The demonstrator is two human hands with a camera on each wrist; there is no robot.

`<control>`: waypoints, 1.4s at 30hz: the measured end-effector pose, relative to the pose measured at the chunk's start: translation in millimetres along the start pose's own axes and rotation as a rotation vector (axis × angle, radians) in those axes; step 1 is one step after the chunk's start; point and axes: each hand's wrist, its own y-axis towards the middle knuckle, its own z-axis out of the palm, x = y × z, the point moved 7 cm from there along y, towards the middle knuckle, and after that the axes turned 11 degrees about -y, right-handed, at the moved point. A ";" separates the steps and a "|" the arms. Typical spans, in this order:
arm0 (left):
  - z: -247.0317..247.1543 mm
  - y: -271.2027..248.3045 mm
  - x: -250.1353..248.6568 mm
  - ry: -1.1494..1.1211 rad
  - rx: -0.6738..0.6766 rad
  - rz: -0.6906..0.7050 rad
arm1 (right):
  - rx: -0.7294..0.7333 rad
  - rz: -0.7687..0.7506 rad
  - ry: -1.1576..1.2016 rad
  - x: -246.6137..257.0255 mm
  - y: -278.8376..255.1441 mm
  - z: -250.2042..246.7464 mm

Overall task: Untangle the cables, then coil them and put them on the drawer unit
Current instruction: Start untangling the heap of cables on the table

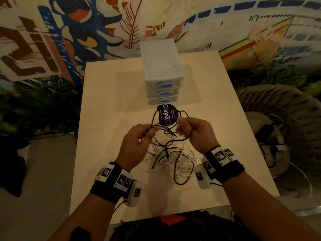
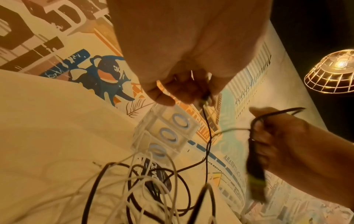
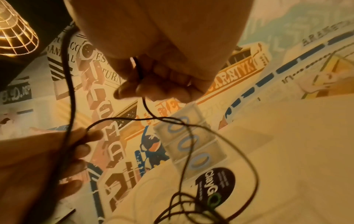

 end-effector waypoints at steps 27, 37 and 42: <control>16.9 0.0 -63.4 0.379 0.301 0.113 | 0.131 0.157 -0.359 -20.4 -59.1 -46.1; 14.5 -24.2 -79.1 0.431 0.542 0.252 | 0.325 -0.113 -0.641 -27.7 -126.0 -31.6; 27.0 -28.0 -94.9 0.334 0.607 0.257 | 0.264 -0.394 -0.342 46.8 -122.0 -17.7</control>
